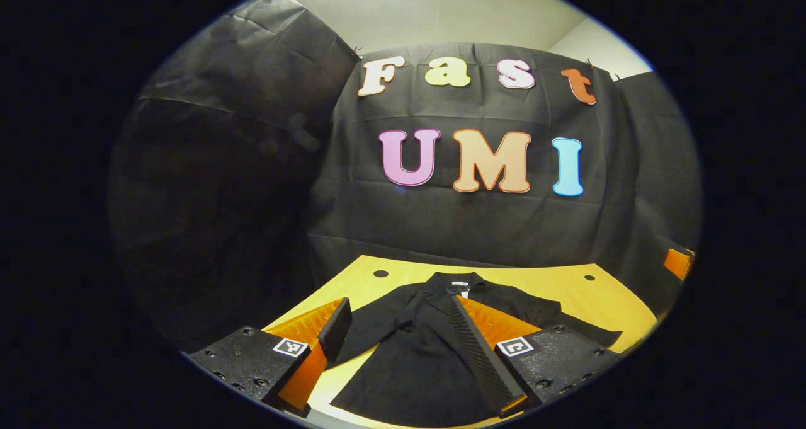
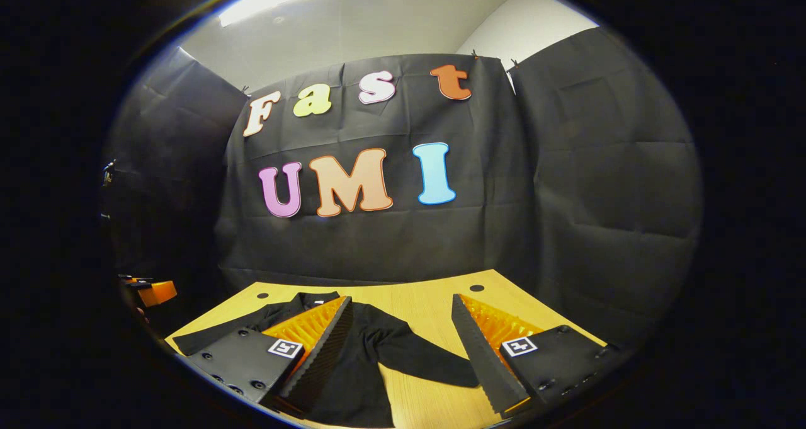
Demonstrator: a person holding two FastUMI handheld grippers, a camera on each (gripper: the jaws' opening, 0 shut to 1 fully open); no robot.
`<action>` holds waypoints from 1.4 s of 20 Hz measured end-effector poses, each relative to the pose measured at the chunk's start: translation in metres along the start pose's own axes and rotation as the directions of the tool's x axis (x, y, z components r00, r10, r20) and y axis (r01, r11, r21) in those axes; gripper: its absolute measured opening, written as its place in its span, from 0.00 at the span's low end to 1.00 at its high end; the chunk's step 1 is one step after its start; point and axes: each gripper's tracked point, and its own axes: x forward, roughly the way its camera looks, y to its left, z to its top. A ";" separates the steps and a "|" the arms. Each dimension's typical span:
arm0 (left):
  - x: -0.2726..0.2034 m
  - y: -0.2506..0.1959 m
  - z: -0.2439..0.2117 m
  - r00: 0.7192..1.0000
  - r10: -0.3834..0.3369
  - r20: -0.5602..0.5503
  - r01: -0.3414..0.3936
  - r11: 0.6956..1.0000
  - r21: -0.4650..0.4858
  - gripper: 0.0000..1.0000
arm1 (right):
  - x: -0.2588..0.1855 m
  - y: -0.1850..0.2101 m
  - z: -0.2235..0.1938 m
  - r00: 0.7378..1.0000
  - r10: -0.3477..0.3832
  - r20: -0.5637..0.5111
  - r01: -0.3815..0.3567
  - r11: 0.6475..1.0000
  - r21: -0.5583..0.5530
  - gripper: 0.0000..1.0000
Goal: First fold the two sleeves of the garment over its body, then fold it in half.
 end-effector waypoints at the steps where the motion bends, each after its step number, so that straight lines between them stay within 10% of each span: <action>1: -0.001 0.001 0.001 1.000 0.007 0.002 -0.007 1.000 0.005 0.92 | -0.001 -0.002 -0.002 1.000 -0.002 -0.004 0.002 1.000 -0.002 0.99; 28: 0.000 0.007 0.004 0.998 0.065 -0.009 -0.065 0.997 0.032 0.92 | 0.048 -0.052 -0.025 0.996 -0.041 -0.075 0.038 0.999 -0.039 0.99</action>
